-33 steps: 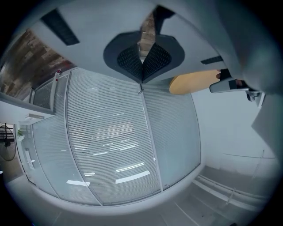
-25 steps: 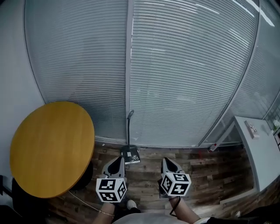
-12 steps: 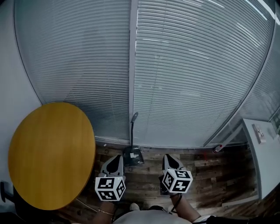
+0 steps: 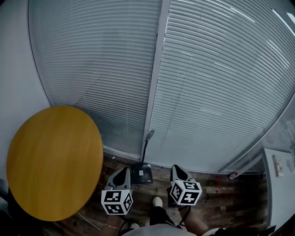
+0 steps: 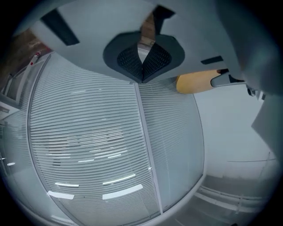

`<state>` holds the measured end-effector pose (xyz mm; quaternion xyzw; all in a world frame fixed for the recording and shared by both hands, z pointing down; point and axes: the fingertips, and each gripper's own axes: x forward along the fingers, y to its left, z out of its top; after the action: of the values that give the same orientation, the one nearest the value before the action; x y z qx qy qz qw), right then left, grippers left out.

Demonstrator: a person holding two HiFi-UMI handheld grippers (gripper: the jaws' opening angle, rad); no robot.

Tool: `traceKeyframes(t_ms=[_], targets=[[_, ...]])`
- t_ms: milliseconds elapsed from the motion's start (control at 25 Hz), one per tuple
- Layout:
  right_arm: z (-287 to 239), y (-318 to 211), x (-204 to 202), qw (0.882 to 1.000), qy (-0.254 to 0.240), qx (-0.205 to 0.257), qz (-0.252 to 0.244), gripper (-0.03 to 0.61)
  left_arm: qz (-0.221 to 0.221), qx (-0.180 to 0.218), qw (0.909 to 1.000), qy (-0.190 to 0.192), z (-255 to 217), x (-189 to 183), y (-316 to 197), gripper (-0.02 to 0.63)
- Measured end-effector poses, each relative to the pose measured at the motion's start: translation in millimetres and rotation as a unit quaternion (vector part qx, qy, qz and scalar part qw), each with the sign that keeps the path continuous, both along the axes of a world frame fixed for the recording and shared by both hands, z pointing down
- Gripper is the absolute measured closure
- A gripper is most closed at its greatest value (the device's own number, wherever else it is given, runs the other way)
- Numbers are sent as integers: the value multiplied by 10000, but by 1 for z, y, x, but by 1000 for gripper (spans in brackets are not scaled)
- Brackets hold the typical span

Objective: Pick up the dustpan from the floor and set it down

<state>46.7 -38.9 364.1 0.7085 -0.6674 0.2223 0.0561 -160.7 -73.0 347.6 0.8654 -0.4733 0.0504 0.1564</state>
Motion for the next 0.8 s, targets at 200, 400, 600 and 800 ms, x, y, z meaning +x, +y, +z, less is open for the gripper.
traceKeyframes(t_ms=[200, 400, 600, 800], targets=[[3, -52, 15, 9991, 3, 14, -420, 546, -363, -82, 9993, -19, 8, 17, -34, 595], [12, -99, 39, 9964, -76, -77, -835, 546, -665, -61, 9977, -125, 7, 46, -65, 595], [18, -139, 55, 9927, -110, -190, -1184, 546, -1045, -107, 9942, -249, 9, 63, -92, 595], [48, -157, 60, 9893, -32, -423, -1396, 546, -1517, -209, 9878, -288, 36, 57, -101, 595]])
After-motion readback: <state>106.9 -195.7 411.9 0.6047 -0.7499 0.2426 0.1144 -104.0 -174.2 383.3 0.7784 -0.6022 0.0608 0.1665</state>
